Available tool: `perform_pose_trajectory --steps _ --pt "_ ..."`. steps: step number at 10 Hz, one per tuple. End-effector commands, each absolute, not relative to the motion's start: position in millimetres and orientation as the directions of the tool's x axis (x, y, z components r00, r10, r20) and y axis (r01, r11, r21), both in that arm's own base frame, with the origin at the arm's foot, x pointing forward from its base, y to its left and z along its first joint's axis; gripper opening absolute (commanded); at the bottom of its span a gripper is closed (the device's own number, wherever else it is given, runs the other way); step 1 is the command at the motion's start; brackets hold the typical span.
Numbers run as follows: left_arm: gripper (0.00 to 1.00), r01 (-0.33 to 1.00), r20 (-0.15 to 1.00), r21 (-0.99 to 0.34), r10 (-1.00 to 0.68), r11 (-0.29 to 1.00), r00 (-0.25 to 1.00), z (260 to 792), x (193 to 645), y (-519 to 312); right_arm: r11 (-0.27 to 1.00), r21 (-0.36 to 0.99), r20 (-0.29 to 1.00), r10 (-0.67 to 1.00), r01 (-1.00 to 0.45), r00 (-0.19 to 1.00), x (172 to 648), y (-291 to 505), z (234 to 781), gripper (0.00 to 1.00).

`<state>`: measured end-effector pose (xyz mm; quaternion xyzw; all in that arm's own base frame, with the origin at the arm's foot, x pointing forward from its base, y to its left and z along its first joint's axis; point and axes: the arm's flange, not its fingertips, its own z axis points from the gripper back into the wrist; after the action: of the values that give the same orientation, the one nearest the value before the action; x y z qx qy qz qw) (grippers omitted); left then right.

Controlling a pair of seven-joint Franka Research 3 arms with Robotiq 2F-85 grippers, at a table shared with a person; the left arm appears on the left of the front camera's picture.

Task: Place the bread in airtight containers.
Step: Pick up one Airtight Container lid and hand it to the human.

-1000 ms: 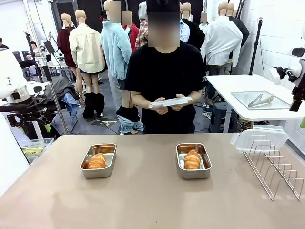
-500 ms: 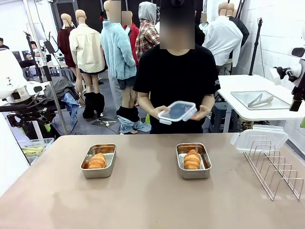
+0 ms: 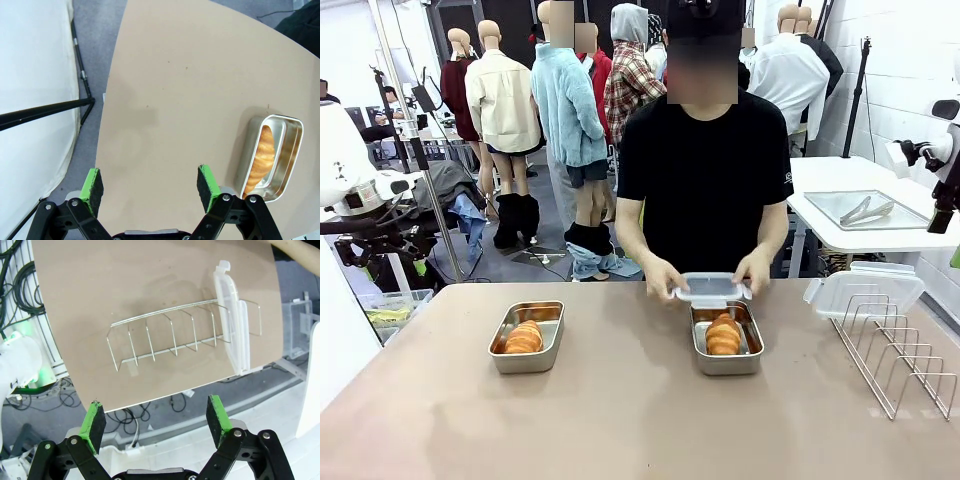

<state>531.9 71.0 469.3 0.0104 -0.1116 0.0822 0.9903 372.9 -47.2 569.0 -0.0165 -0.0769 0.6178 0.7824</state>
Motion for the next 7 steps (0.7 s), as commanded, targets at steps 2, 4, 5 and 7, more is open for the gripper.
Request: perform_pose_trajectory --steps 2,4,5,7 --pt "0.97 -0.173 0.219 0.002 0.169 0.985 0.961 470.5 530.6 72.1 0.246 -0.113 0.078 0.968 -0.963 0.238 372.6 -44.6 569.9 1.0" --pt "0.97 -0.173 0.219 0.002 0.169 0.985 0.961 470.5 530.6 72.1 0.246 -0.113 0.078 0.968 -0.963 0.238 372.6 -44.6 569.9 1.0" --pt "0.97 -0.173 0.219 0.002 0.169 0.985 0.961 470.5 530.6 72.1 0.246 -0.113 0.078 0.968 -0.963 0.238 372.6 -44.6 569.9 1.0" --pt "0.97 -0.173 0.219 0.002 0.169 0.985 0.961 470.5 530.6 72.1 0.246 -0.113 0.078 0.968 -0.963 0.238 372.6 -44.6 569.9 1.0"
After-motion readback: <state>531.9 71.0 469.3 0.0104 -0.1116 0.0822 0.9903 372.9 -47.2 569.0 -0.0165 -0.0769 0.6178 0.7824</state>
